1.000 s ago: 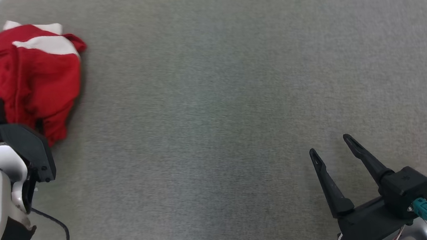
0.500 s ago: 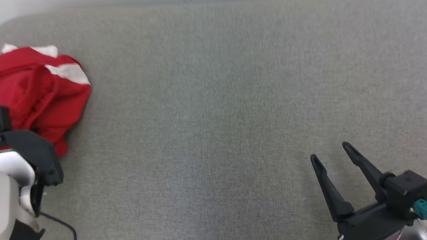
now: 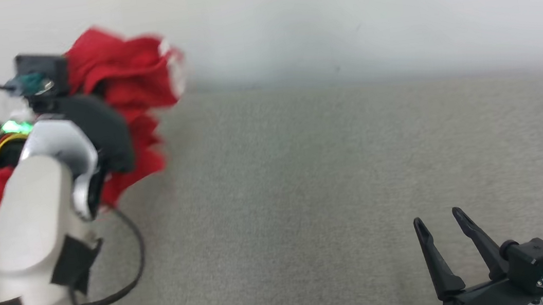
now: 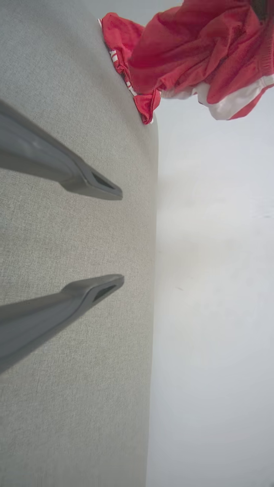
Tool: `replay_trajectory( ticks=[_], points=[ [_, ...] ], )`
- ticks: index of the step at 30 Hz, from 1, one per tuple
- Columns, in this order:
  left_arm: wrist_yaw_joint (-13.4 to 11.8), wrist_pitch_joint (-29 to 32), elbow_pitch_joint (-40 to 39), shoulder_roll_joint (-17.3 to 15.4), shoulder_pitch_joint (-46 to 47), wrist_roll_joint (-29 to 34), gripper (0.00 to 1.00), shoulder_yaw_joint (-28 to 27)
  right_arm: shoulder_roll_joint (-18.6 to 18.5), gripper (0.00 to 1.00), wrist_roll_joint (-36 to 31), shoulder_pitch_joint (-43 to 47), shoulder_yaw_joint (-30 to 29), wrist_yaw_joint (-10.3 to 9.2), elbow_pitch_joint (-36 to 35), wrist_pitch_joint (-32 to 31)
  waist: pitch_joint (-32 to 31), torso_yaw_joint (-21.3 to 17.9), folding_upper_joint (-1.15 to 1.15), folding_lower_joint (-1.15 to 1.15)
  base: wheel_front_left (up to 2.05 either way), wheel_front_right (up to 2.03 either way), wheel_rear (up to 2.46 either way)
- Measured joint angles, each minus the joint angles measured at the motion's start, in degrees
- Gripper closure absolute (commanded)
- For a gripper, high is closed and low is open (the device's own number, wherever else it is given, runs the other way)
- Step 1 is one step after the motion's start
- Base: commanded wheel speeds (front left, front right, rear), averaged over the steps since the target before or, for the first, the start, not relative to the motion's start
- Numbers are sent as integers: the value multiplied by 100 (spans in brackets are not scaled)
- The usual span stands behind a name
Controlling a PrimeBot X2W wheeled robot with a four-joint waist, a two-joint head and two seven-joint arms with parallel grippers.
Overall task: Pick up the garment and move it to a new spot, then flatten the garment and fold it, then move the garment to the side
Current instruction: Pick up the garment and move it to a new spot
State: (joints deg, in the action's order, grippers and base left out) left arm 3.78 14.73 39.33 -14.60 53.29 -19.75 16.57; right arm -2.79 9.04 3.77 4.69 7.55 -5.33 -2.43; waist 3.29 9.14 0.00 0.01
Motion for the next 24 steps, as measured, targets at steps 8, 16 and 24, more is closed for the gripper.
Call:
replay_trajectory(
  ticks=[8, 16, 24],
  points=[
    [176, 151, -965, 622, 107, -227, 100, 313, 1, 0, 20, 118, -146, 0, 27, 26, -366, -520, 0, 0, 0, 0, 0],
    [226, 272, -1463, 990, -457, -575, 100, 724, 0, 0, 27, 118, -134, 0, 12, 11, -403, -1243, 0, -1, 0, 0, 0],
    [15, 31, -1361, 1121, -1712, -1131, 100, 857, 0, 0, 42, 112, -8, 0, 20, -25, -322, -1914, 0, -1, 0, 0, 0]
  ],
)
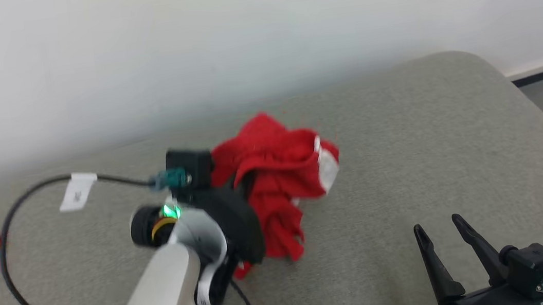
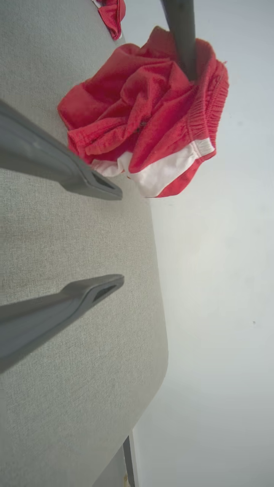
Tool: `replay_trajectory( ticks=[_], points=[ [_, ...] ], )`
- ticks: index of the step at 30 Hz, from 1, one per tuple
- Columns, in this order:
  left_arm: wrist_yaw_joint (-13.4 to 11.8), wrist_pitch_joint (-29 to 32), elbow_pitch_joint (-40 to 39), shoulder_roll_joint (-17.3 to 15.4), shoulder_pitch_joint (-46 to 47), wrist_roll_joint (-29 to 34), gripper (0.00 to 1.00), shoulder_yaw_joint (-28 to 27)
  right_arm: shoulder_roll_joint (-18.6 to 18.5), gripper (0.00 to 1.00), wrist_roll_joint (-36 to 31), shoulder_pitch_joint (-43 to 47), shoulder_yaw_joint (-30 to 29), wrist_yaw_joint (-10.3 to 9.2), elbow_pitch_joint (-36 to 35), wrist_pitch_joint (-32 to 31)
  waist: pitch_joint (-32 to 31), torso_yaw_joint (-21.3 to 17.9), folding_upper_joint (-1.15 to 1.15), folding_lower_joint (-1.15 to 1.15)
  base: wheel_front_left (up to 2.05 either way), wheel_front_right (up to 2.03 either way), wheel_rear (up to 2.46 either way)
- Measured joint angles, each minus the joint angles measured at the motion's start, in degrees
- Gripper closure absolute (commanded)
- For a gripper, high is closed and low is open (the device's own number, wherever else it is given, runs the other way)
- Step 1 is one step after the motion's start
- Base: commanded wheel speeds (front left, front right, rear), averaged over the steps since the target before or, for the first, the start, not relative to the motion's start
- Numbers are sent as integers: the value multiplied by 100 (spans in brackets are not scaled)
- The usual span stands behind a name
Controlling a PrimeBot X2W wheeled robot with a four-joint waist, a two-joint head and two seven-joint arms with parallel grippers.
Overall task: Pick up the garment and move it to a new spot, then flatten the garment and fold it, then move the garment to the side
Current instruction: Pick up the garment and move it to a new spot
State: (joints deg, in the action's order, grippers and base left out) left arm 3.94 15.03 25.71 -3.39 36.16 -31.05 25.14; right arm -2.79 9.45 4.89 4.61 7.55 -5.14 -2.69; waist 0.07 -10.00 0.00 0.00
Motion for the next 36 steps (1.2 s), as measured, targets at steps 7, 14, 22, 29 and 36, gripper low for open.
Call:
replay_trajectory(
  ticks=[7, 14, 22, 29, 36],
  points=[
    [-142, -280, 409, 23, -723, -108, 0, 172, 0, 0, 2, 1, 63, 0, -3, -4, 110, -413, 0, 0, 0, 0, 0],
    [-232, -599, 337, 14, -1040, -343, 0, -20, 2, 0, -31, 85, -40, 0, 22, -64, 129, -395, 1, 0, 0, 0, 0],
    [-437, -1240, -1028, -389, -2082, -331, 0, -286, 0, 0, -33, 232, -435, 0, -57, -174, -45, 72, 0, 0, 0, 0, 0],
    [-697, -2674, -2011, -672, -3046, -64, 0, -776, 1, 0, 187, 241, -764, 0, 102, 194, -177, 608, 0, 0, 0, 0, 0],
    [-906, -2963, -2525, -823, -3872, 113, 0, -1307, -1, 0, 267, 338, -713, 0, 313, 559, -325, 957, 1, 0, 0, 0, 0]
  ],
)
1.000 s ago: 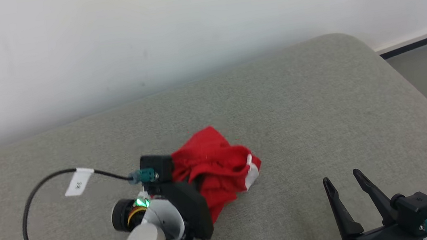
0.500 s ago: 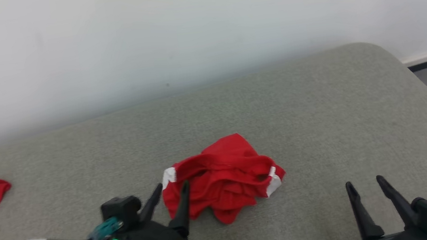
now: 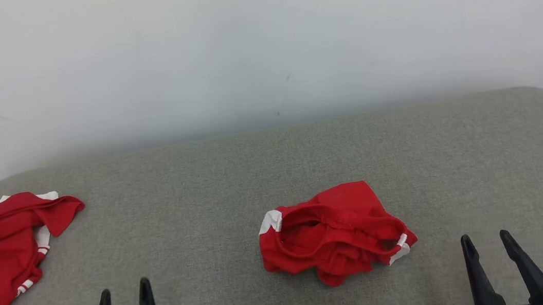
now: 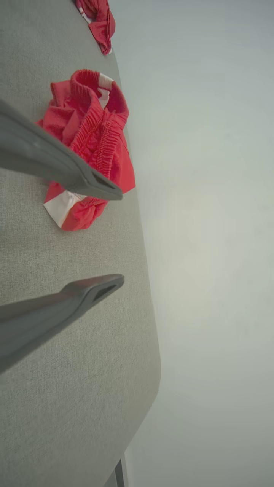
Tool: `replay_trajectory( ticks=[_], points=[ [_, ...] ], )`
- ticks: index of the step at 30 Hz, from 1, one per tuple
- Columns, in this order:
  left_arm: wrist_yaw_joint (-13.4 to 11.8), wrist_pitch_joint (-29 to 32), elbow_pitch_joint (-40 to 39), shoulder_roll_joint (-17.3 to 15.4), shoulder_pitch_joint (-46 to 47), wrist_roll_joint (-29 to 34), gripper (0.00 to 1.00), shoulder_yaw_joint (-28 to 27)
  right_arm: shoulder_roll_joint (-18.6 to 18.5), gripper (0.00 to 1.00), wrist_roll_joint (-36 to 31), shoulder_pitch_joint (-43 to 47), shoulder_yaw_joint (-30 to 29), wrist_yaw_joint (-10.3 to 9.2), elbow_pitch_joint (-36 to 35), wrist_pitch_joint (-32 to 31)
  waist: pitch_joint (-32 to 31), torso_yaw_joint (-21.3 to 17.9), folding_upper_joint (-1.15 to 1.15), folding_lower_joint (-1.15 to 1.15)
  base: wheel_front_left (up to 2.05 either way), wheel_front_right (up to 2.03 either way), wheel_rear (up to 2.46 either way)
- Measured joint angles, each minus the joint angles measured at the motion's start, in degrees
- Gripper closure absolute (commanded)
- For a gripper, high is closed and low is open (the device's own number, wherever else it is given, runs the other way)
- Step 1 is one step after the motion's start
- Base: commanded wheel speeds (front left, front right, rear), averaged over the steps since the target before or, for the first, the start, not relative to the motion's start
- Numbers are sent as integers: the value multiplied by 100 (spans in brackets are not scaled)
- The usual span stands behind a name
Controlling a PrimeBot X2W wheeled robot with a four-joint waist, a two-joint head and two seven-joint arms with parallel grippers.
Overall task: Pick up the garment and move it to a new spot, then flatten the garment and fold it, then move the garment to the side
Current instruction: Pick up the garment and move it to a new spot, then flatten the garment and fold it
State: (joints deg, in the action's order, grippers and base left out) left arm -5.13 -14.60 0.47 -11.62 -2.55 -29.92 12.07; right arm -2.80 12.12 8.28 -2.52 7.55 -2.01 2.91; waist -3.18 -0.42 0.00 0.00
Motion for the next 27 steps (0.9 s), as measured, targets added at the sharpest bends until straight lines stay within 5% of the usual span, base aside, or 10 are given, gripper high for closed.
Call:
replay_trajectory(
  ticks=[13, 27],
  points=[
    [-196, 115, -337, -490, -841, 364, 0, -186, 1, 0, -255, 193, 121, 0, 130, 241, -166, 83, 0, 0, 0, 0, 0],
    [-434, 459, -528, -619, -1037, 446, 0, -190, 1, 0, -460, 297, 153, 0, 13, 113, -140, -6, 0, 0, 0, 0, 0]
  ],
)
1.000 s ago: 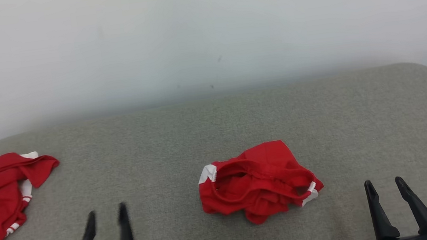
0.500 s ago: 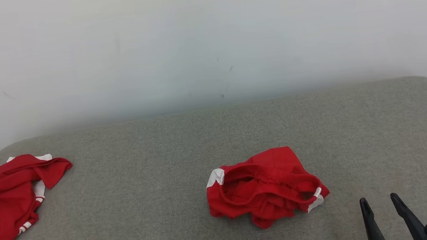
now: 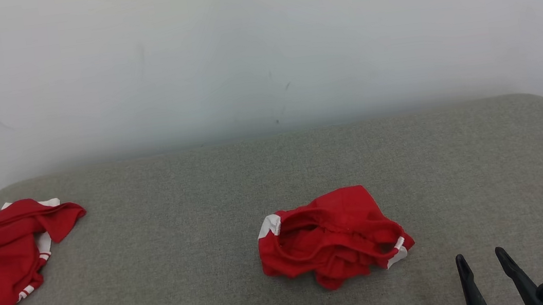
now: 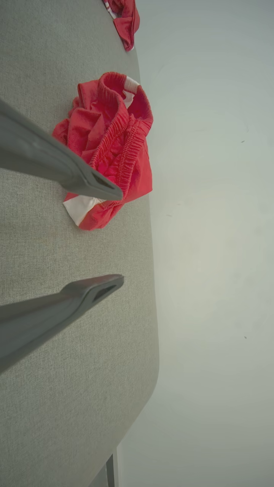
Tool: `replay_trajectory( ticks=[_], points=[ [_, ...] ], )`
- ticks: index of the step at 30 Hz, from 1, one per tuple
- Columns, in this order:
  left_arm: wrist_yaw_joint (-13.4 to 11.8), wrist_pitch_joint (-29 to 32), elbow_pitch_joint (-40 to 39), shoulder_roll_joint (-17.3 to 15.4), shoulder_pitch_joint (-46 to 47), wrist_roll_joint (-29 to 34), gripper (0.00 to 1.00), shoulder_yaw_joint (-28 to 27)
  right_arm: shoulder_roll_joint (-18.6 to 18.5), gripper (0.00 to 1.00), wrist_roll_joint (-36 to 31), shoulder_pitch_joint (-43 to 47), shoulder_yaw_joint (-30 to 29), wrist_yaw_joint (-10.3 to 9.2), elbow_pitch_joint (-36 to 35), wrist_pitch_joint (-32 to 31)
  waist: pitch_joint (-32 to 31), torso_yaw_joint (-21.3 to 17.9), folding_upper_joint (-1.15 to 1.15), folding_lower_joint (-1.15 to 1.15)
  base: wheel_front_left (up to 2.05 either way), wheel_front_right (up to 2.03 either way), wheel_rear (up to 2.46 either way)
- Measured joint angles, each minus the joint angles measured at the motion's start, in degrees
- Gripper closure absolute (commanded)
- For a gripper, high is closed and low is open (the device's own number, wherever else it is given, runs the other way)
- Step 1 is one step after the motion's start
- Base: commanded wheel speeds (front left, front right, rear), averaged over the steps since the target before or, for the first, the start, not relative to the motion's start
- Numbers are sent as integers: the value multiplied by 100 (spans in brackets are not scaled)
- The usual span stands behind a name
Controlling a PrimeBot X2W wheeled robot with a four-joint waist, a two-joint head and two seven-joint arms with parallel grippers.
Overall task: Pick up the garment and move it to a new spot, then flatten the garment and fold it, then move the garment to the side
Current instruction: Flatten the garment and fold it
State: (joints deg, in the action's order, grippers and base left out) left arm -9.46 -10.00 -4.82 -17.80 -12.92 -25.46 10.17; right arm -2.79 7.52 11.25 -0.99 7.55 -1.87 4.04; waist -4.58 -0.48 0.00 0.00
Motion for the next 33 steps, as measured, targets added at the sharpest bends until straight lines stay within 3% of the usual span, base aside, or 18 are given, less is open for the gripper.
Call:
replay_trajectory(
  ticks=[9, 16, 22, 28, 33],
  points=[
    [-56, 208, -191, -49, 12, 0, 0, 101, 1, 0, 19, -55, 48, 0, -18, -51, 37, -90, 0, 0, 0, 0, 0],
    [156, 419, -270, -98, 560, 85, 0, 396, 0, 0, -22, -196, 161, 0, -78, -127, 111, -427, 0, 0, 0, 0, 0],
    [512, 657, 18, -10, 1271, 118, 0, 824, -2, 0, -53, -237, 240, 0, -123, -197, 211, -914, 0, -1, 0, 0, 0],
    [1051, 1051, 469, 249, 2030, 253, 0, 1579, -2, 0, -56, -235, 272, 0, -147, -205, 324, -1475, 1, 0, 0, 0, 0],
    [1270, 1377, 928, 407, 2464, 435, 0, 2036, -1, 0, -46, -264, 319, 0, -145, -196, 430, -1920, 1, 0, 0, 0, 0]
  ],
)
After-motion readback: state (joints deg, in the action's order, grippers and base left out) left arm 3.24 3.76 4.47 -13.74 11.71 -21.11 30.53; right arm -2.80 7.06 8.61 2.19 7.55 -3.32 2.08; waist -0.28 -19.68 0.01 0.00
